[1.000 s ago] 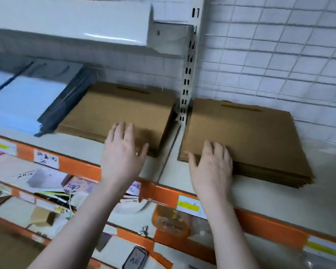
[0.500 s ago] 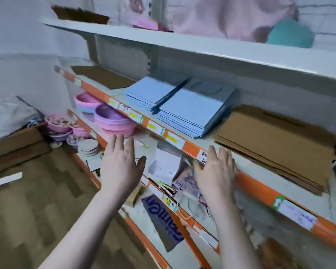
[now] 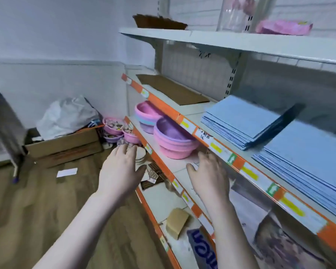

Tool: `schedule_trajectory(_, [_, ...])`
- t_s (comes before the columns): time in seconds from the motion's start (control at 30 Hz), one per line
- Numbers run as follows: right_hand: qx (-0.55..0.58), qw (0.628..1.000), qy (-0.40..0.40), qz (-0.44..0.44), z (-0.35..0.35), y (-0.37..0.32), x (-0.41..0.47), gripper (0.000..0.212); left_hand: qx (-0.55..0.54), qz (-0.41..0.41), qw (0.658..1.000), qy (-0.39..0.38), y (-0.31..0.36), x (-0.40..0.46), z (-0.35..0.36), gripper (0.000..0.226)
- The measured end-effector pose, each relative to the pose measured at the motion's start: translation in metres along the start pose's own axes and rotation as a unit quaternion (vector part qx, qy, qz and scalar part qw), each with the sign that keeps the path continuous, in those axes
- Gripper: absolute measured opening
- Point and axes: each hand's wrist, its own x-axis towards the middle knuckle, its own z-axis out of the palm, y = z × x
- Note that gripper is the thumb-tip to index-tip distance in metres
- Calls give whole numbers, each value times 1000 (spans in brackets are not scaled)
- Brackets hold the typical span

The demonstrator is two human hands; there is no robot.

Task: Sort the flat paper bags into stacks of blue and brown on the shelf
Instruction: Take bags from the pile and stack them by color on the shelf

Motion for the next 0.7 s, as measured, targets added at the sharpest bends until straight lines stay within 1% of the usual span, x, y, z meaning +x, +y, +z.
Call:
schedule_trajectory(0.1, [1,1000,-5,-14,21,-39,65,36,14,-25,999,-27,-37,61,1,55])
schedule_trajectory(0.23, [15,1000,-5,-26,39,-86,134,39,11,-54,998,-12,-77,128,-1,54])
schedule_trajectory(0.33, [15,999,-6,-32,51,-108,172,40,0,-67,998,-14,-95,171,7,51])
schedule_trajectory(0.43, [17,1000,5,-15,67,-118,208,42,-16,-40,999,-23,-106,222,26,54])
schedule_trajectory(0.53, [20,999,21,20,84,-125,243,44,-26,-2,999,-44,-114,271,51,56])
schedule_trajectory(0.7, [-6,995,59,85,113,-141,314,38,-53,50,995,-64,-132,360,91,56])
